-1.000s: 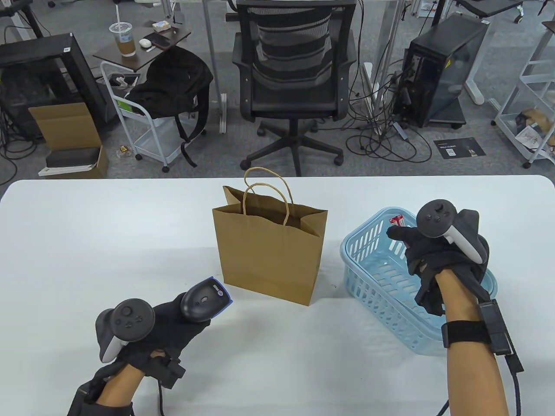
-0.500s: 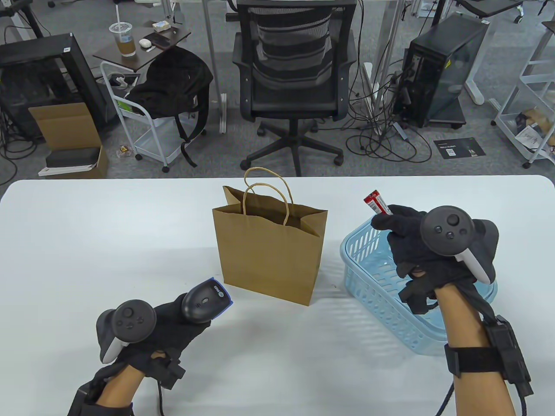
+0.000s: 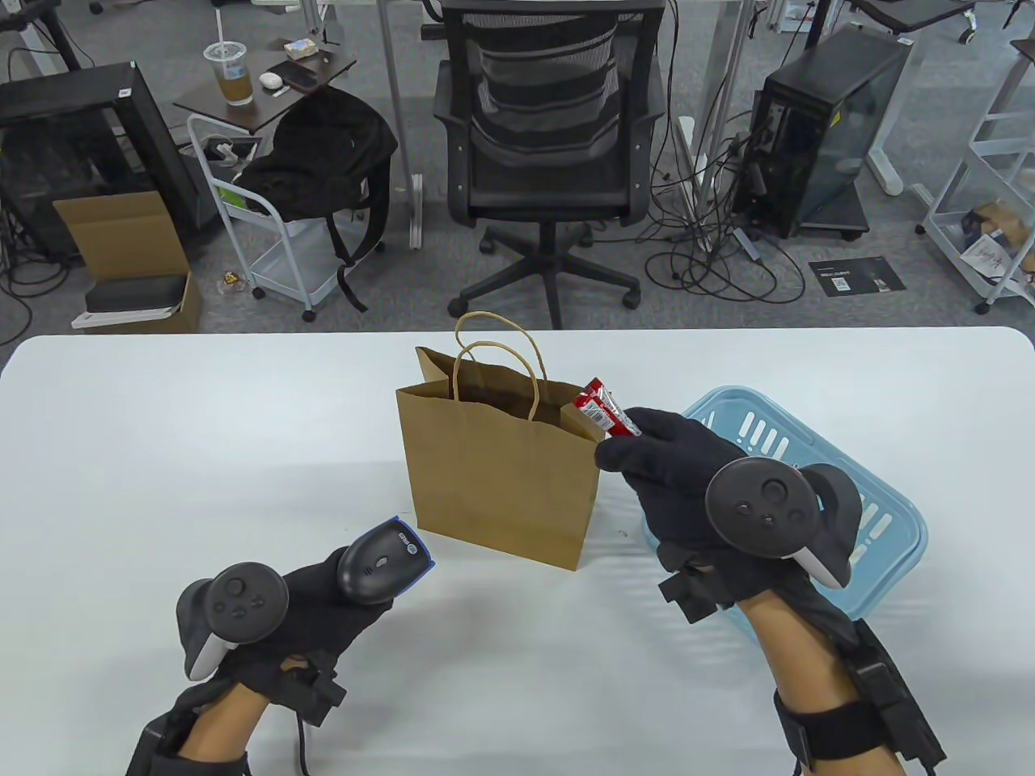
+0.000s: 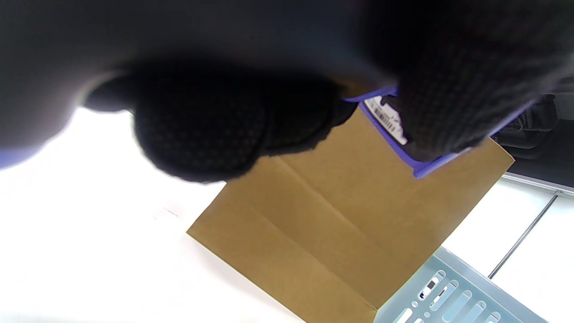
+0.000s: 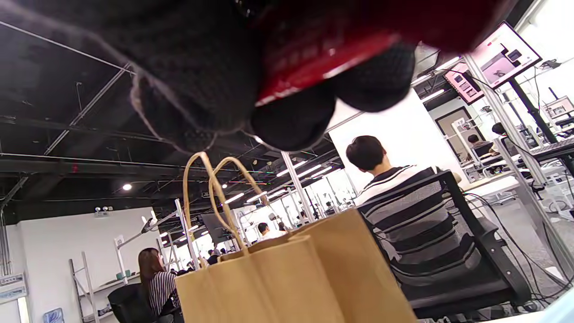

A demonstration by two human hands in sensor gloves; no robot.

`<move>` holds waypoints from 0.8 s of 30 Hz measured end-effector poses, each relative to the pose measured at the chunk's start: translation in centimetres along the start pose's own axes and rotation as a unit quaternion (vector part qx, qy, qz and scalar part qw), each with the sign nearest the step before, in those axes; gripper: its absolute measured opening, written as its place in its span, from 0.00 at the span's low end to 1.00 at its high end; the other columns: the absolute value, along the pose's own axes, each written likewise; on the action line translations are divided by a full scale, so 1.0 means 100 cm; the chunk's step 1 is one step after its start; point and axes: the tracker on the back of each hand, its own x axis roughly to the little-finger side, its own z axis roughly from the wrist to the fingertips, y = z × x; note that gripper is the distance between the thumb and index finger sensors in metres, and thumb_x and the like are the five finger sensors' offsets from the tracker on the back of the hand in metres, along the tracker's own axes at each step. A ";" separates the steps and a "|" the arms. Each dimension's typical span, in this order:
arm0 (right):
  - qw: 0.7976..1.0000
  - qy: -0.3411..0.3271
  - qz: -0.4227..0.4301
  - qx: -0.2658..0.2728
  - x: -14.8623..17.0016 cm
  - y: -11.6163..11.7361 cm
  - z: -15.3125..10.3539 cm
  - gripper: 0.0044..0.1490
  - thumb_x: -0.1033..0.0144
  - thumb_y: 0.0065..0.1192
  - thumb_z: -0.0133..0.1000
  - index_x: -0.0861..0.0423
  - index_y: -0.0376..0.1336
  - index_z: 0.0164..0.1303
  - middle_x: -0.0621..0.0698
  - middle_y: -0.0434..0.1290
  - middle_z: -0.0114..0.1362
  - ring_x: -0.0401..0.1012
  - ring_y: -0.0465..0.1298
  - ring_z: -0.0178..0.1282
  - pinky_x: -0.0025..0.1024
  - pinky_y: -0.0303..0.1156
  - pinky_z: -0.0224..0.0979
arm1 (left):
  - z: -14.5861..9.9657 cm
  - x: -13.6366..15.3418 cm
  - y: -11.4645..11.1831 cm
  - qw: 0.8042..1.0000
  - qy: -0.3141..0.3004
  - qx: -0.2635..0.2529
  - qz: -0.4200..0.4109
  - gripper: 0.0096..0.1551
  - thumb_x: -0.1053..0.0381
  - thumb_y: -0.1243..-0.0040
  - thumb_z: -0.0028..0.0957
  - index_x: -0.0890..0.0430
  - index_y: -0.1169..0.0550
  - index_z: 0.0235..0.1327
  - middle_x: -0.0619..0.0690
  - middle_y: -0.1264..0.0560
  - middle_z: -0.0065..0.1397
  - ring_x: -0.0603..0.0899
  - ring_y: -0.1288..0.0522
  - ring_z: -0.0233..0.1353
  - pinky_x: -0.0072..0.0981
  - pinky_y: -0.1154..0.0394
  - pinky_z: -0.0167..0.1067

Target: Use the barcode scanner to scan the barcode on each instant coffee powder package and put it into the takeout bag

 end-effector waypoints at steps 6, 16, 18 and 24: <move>0.999 0.004 0.047 -0.010 0.003 0.034 -0.011 0.18 0.68 0.76 0.50 0.36 0.80 0.46 0.55 0.81 0.69 0.40 0.85 0.56 0.39 0.82 0.59 | -0.001 -0.001 0.000 1.000 -0.012 0.001 -0.005 0.33 0.32 0.30 0.46 0.48 0.22 0.59 0.39 0.14 0.47 0.51 0.10 0.41 0.44 0.15 0.46; 0.992 0.026 0.101 -0.065 0.011 0.091 -0.028 0.18 0.69 0.77 0.49 0.38 0.80 0.46 0.56 0.81 0.70 0.41 0.87 0.56 0.38 0.83 0.57 | -0.002 -0.005 -0.001 0.999 -0.034 -0.006 -0.014 0.33 0.32 0.30 0.46 0.48 0.22 0.59 0.39 0.14 0.47 0.51 0.10 0.41 0.44 0.15 0.46; 0.992 0.026 0.096 -0.075 0.012 0.102 -0.033 0.18 0.68 0.77 0.49 0.38 0.80 0.46 0.56 0.81 0.70 0.41 0.87 0.56 0.38 0.83 0.57 | -0.003 -0.007 -0.002 0.999 -0.041 -0.008 -0.013 0.32 0.32 0.30 0.46 0.48 0.22 0.59 0.39 0.14 0.47 0.51 0.10 0.41 0.44 0.16 0.46; 0.996 0.028 0.061 -0.057 0.016 0.133 -0.049 0.18 0.67 0.76 0.50 0.37 0.79 0.48 0.55 0.81 0.70 0.41 0.86 0.57 0.37 0.82 0.58 | -0.003 -0.008 -0.005 0.999 -0.044 0.001 -0.005 0.32 0.32 0.30 0.46 0.48 0.22 0.58 0.39 0.14 0.47 0.51 0.10 0.41 0.44 0.16 0.47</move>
